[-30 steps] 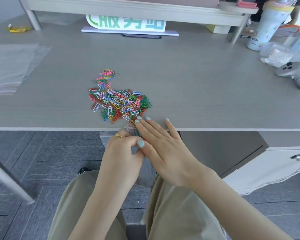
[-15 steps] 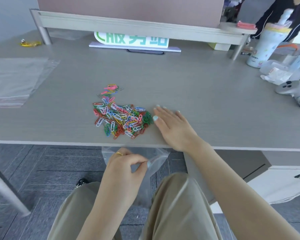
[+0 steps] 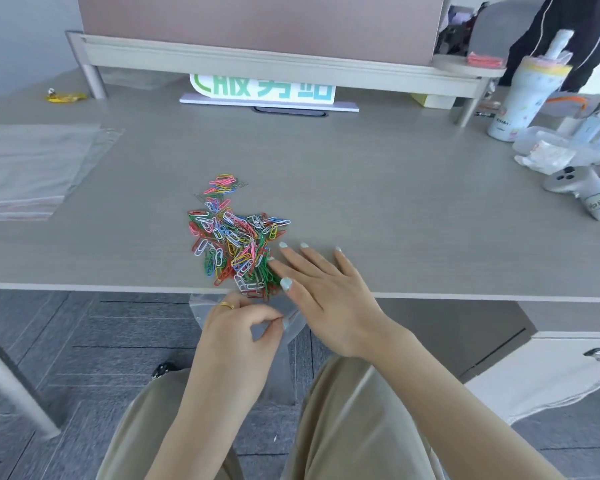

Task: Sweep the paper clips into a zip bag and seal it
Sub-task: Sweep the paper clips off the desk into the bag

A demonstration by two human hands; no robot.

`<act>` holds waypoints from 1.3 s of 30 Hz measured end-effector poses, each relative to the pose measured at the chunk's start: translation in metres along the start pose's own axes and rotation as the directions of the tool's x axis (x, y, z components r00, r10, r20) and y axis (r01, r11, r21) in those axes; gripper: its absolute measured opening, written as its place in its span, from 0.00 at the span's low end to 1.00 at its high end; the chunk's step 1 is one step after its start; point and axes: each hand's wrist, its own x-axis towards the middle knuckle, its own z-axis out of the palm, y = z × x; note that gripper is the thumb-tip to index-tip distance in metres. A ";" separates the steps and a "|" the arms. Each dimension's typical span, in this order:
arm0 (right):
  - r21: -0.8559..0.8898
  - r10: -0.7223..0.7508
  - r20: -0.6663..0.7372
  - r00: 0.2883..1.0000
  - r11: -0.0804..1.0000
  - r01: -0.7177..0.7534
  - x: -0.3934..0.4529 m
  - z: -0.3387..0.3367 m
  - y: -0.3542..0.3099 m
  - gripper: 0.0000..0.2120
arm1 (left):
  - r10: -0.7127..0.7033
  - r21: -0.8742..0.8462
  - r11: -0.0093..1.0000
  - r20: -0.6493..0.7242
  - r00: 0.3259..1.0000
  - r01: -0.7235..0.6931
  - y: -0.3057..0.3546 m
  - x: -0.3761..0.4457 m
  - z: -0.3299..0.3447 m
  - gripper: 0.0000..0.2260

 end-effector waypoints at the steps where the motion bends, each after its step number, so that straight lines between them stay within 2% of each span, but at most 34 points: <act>1: 0.002 -0.002 -0.001 1.000 1.000 0.002 -0.002 0.001 -0.001 0.30 | 0.002 -0.002 1.000 0.004 1.000 -0.002 0.000 0.000 -0.001 0.05; 11: 0.070 -0.031 -0.001 1.000 0.997 0.031 -0.016 0.008 -0.015 0.31 | 0.007 -0.048 0.999 0.009 1.000 -0.007 0.002 0.000 -0.010 0.05; 15: 0.234 -0.017 -0.055 0.998 0.972 0.030 -0.011 0.001 -0.017 0.25 | 0.021 -0.051 0.999 0.018 1.000 -0.020 0.001 0.000 -0.008 0.05; 19: 0.412 0.094 -0.091 0.991 0.910 -0.049 0.022 -0.013 -0.001 0.20 | -0.005 -0.046 0.999 0.004 1.000 0.005 0.000 0.000 -0.009 0.05; 24: 0.279 0.169 -0.010 0.986 0.947 -0.159 0.074 -0.019 0.030 0.22 | -0.017 -0.037 0.999 0.019 1.000 0.018 0.000 -0.001 -0.012 0.05; 34: 0.116 -0.031 0.054 0.998 0.993 0.025 0.037 -0.011 0.012 0.21 | -0.028 -0.033 0.999 -0.006 1.000 0.028 -0.004 0.002 -0.017 0.05; 39: 0.040 -0.057 0.051 0.997 0.998 0.055 0.020 -0.004 -0.002 0.22 | -0.013 -0.023 1.000 -0.005 1.000 0.013 -0.005 0.003 -0.015 0.04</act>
